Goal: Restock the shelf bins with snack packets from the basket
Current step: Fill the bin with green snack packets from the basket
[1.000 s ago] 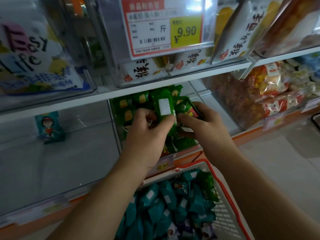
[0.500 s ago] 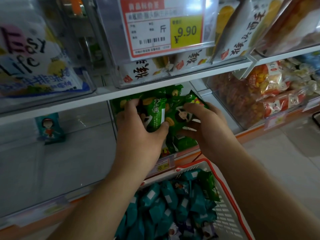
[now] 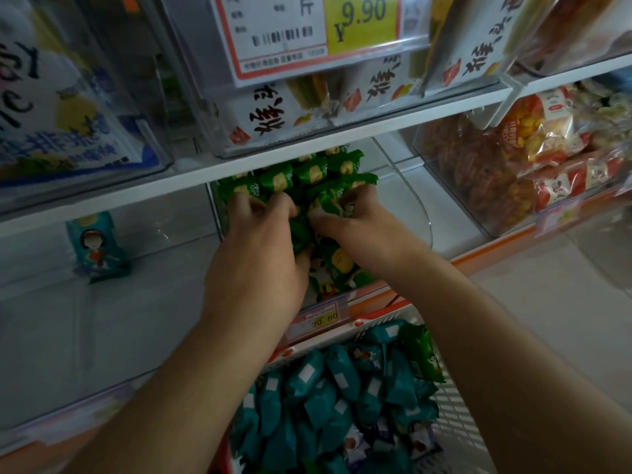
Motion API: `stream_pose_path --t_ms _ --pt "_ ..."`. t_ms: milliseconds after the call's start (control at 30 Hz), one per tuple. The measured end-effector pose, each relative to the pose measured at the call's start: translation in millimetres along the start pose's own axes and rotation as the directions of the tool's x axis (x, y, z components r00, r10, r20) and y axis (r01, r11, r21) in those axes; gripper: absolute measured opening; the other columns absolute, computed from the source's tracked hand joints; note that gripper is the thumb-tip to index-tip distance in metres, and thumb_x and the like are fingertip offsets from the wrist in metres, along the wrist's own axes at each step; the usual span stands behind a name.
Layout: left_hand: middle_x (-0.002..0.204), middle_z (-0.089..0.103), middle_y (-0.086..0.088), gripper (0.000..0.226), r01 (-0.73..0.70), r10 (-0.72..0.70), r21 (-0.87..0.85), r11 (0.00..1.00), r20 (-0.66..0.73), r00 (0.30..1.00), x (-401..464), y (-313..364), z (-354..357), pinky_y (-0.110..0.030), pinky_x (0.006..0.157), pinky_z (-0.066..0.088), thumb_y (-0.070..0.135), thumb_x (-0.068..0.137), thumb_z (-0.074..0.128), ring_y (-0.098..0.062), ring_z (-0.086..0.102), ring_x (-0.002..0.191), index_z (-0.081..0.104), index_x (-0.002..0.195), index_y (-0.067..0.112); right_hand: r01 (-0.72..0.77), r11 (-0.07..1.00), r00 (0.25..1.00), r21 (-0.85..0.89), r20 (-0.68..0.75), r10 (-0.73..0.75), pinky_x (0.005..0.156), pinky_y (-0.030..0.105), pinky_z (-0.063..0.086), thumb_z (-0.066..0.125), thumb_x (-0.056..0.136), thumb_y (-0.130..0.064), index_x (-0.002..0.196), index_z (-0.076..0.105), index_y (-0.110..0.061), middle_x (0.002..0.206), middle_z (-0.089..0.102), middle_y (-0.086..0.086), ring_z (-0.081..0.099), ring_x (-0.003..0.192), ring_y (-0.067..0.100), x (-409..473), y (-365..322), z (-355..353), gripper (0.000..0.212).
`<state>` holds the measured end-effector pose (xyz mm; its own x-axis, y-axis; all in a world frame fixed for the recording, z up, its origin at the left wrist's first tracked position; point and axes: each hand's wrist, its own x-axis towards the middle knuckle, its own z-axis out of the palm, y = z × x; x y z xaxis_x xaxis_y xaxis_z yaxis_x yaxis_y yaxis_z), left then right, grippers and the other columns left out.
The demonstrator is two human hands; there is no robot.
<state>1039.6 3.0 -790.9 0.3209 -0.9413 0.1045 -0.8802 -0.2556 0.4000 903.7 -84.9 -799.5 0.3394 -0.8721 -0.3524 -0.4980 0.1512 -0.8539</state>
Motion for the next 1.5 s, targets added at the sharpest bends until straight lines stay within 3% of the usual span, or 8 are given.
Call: stream_pose_path --t_ms 300,467,600,833,1033,1133,1333,1500 --pt "0.119 0.063 -0.002 0.051 -0.096 0.11 0.282 0.955 -0.035 0.993 11.3 -16.7 12.7 -0.043 0.09 0.039 0.041 0.08 0.083 -0.03 0.044 0.115 0.061 0.124 0.028 0.133 0.893 0.989 -0.429 0.119 -0.09 0.059 0.018 0.04 0.078 0.082 -0.042 0.12 0.063 -0.036 0.095 0.058 -0.017 0.057 0.081 -0.002 4.4 -0.9 -2.6 0.041" --pt "0.124 0.057 0.002 0.055 -0.119 0.099 0.409 0.905 0.07 0.993 12.6 -25.3 9.8 -0.044 0.097 0.029 0.068 0.072 0.078 -0.029 0.036 0.121 0.069 0.111 0.03 0.214 0.884 0.972 -0.416 0.006 -0.233 0.056 0.018 0.041 0.081 0.08 -0.046 0.103 0.065 -0.034 0.087 0.062 -0.017 0.058 0.077 -0.001 9.1 0.2 2.7 0.031" --pt "0.134 0.055 0.006 0.041 -0.16 0.095 0.452 0.877 0.163 0.982 14.1 -34.6 4.2 -0.052 0.114 0.02 0.051 0.074 0.082 -0.027 0.032 0.132 0.072 0.11 0.032 0.237 0.877 0.971 -0.418 0.062 -0.233 0.059 0.019 0.043 0.078 0.083 -0.046 0.098 0.067 -0.033 0.087 0.066 -0.016 0.061 0.081 0.003 11.8 -0.3 10.2 0.022" --pt "0.095 0.068 0.004 0.038 -0.096 0.103 0.345 0.934 -0.002 0.995 13.6 -33.3 4.6 -0.046 0.094 0.032 0.063 0.08 0.073 -0.026 0.045 0.113 0.074 0.102 0.032 0.25 0.783 0.963 -0.569 0.062 -0.263 0.056 0.021 0.043 0.076 0.084 -0.035 0.1 0.062 -0.026 0.09 0.062 -0.006 0.061 0.082 0.015 10.7 -1.7 12.9 0.023" --pt "0.129 0.054 0.007 0.068 -0.155 0.054 0.432 0.889 0.237 0.97 13.3 -30.8 -1.9 -0.047 0.105 0.028 0.082 0.067 0.07 -0.026 0.03 0.129 0.067 0.116 0.035 0.339 0.738 0.931 -0.584 0.094 -0.353 0.072 0.029 0.05 0.084 0.082 -0.03 0.12 0.064 -0.018 0.106 0.067 0.001 0.062 0.095 0.02 11.8 2.1 23.6 0.044" --pt "0.129 0.052 0.008 0.055 -0.21 0.077 0.441 0.873 0.299 0.951 14.8 -35.2 -7.9 -0.046 0.105 0.026 0.052 0.071 0.083 -0.025 0.026 0.126 0.064 0.12 0.034 0.364 0.709 0.911 -0.605 0.07 -0.407 0.078 0.031 0.051 0.084 0.082 -0.028 0.126 0.063 -0.018 0.114 0.065 0.005 0.059 0.1 0.022 15.0 8.1 26.9 0.05" --pt "0.104 0.061 0.006 0.037 -0.121 0.074 0.39 0.913 0.134 0.988 14.9 -33.7 1.8 -0.045 0.098 0.031 0.042 0.082 0.08 -0.024 0.035 0.12 0.069 0.116 0.031 0.337 0.704 0.906 -0.626 0.013 -0.423 0.072 0.032 0.049 0.077 0.085 -0.012 0.131 0.059 -0.017 0.118 0.059 0.009 0.057 0.096 0.025 19.8 17.6 31.8 0.05" --pt "0.126 0.064 0.001 0.042 -0.077 0.08 0.429 0.9 0.012 0.997 15.7 -32.7 6.6 -0.046 0.105 0.031 0.042 0.078 0.084 -0.027 0.042 0.126 0.073 0.113 0.021 0.322 0.712 0.884 -0.624 -0.071 -0.462 0.075 0.036 0.055 0.07 0.09 -0.006 0.133 0.066 -0.021 0.124 0.053 0.009 0.058 0.097 0.027 22.0 19.6 32.4 0.045"
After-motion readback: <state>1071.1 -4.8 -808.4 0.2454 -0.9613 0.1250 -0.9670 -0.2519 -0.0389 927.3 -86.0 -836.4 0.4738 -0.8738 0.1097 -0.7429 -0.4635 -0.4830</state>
